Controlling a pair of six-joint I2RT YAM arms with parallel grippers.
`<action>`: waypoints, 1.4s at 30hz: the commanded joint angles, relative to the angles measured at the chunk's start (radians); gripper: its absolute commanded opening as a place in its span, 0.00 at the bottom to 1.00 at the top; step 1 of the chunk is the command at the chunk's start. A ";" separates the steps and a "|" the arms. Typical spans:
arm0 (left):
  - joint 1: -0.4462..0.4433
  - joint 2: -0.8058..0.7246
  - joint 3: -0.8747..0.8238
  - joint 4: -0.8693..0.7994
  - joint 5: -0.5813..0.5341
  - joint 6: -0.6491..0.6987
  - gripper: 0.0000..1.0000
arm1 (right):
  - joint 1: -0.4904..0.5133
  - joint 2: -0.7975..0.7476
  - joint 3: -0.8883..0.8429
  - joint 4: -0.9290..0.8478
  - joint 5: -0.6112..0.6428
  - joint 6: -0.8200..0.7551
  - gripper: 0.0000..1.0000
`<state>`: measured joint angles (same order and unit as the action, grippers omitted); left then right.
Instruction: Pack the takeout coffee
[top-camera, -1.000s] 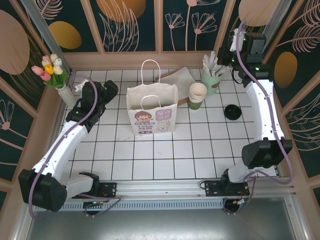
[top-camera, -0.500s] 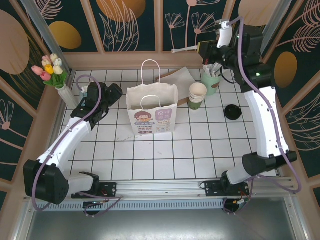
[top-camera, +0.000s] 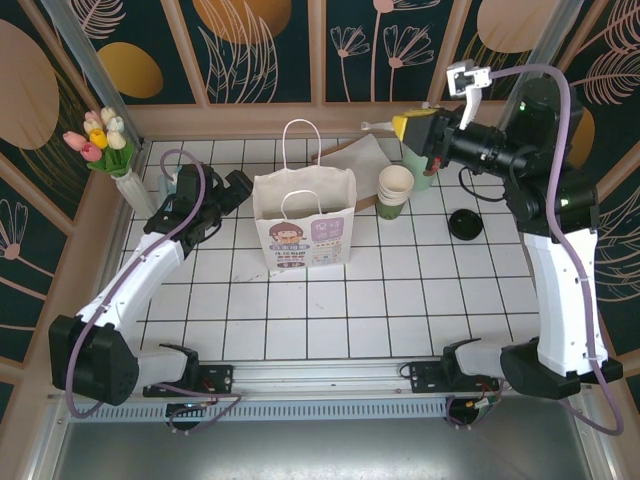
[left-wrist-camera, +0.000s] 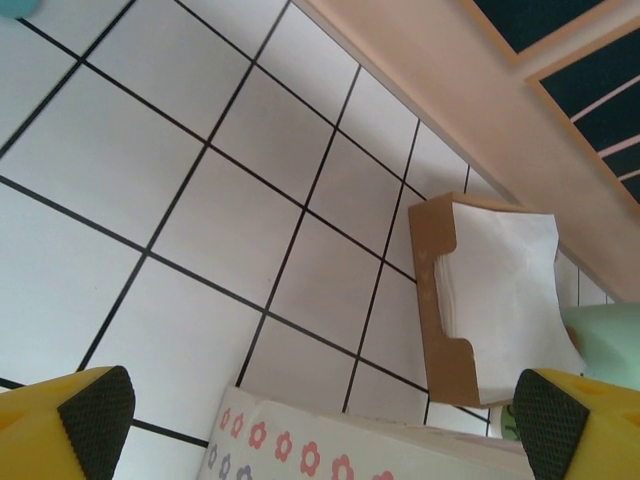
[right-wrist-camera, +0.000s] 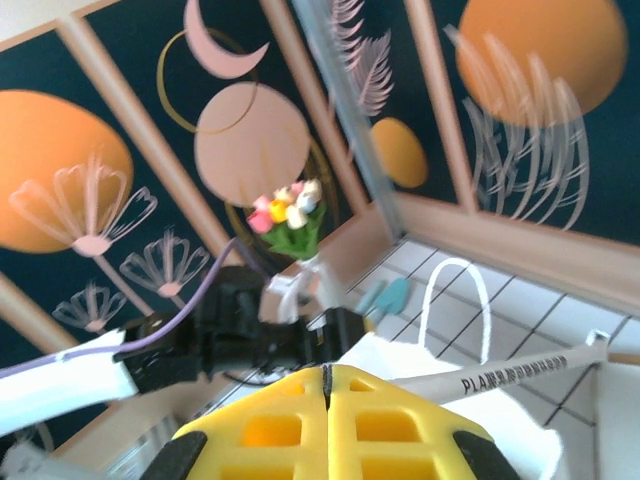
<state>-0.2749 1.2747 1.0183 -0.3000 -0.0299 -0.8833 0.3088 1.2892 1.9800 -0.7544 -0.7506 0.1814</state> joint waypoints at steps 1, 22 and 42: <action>0.006 0.000 -0.001 -0.051 0.032 0.041 0.99 | 0.029 0.027 -0.040 -0.039 -0.127 -0.024 0.00; 0.005 -0.046 -0.063 -0.053 0.056 0.027 0.98 | 0.286 0.282 -0.139 0.095 -0.152 -0.138 0.00; 0.006 -0.053 -0.060 -0.036 0.085 0.045 0.99 | 0.295 0.663 0.058 -0.074 0.011 -0.292 0.00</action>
<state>-0.2749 1.2442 0.9508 -0.3481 0.0425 -0.8581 0.6003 1.9533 2.0048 -0.8024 -0.7998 -0.0734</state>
